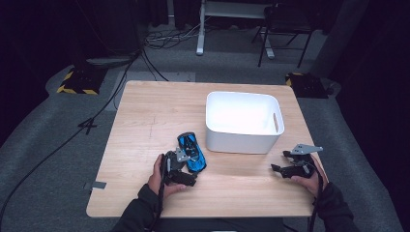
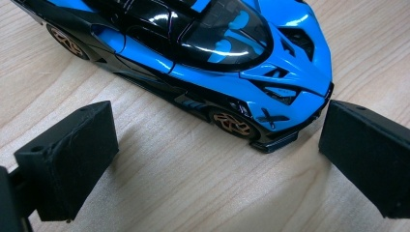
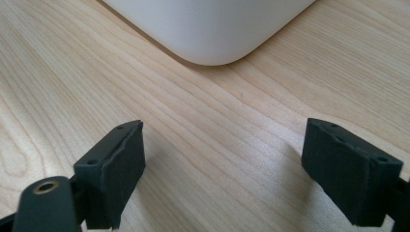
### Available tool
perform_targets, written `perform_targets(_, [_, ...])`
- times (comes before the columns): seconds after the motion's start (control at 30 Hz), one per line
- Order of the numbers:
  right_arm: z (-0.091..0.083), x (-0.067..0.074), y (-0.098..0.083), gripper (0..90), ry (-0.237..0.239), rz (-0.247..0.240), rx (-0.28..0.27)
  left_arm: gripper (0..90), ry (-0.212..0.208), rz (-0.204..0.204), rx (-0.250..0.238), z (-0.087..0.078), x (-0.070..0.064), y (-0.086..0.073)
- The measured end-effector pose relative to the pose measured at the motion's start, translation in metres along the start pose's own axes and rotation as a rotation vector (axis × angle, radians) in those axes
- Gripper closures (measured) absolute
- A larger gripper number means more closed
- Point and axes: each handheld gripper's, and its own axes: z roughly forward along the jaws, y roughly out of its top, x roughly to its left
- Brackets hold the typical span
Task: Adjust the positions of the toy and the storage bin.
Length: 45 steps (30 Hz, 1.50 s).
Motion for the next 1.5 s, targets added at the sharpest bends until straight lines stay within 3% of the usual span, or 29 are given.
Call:
perform_targets(0.13, [0.000, 0.000, 0.000, 15.6, 0.000, -0.001, 0.000, 0.6, 0.010, -0.007, -0.005, 0.001, -0.004, 0.001])
perform_targets(0.33, [0.000, 0.000, 0.000, 15.6, 0.000, -0.001, -0.001, 0.6, 0.020, 0.024, -0.015, 0.007, -0.016, 0.008])
perform_targets(0.37, [0.000, 0.000, 0.000, 15.6, 0.001, -0.001, -0.001, 0.5, 0.038, 0.010, -0.008, 0.007, -0.017, 0.009])
perform_targets(0.5, [0.000, 0.000, 0.000, 15.6, 0.001, -0.001, -0.001, 1.8, 0.035, -0.039, -0.007, 0.008, -0.011, 0.010])
perform_targets(0.53, [0.000, 0.000, 0.000, 15.6, 0.001, 0.000, -0.001, 3.4, 0.035, -0.024, -0.016, 0.008, -0.008, 0.010])
perform_targets(0.7, [0.000, 0.000, 0.000, 15.6, 0.006, -0.001, -0.001, 16.6, 0.046, -0.056, -0.037, 0.003, -0.005, 0.006])
perform_targets(0.83, [-0.001, 0.000, -0.001, 15.6, 0.009, 0.001, 0.001, 16.3, 0.044, -0.063, -0.035, 0.002, 0.000, 0.005])
perform_targets(1.07, [-0.001, 0.000, -0.001, 15.5, 0.012, -0.012, 0.004, 15.9, 0.110, -0.079, -0.038, 0.005, -0.017, 0.010])
perform_targets(1.17, [-0.001, 0.000, -0.001, 15.6, 0.010, -0.008, 0.003, 15.6, 0.159, -0.110, -0.035, 0.008, -0.023, 0.015])
perform_targets(1.27, [-0.002, 0.000, -0.001, 15.6, 0.013, -0.017, 0.004, 15.7, 0.176, -0.173, -0.054, 0.009, -0.024, 0.018])
perform_targets(1.4, [-0.002, 0.000, -0.002, 15.6, 0.016, -0.014, 0.002, 15.7, 0.206, -0.208, -0.124, 0.004, -0.024, 0.020])
perform_targets(1.5, [-0.002, 0.001, -0.002, 15.5, 0.018, -0.015, 0.003, 15.5, 0.207, -0.218, -0.136, 0.007, -0.024, 0.021])
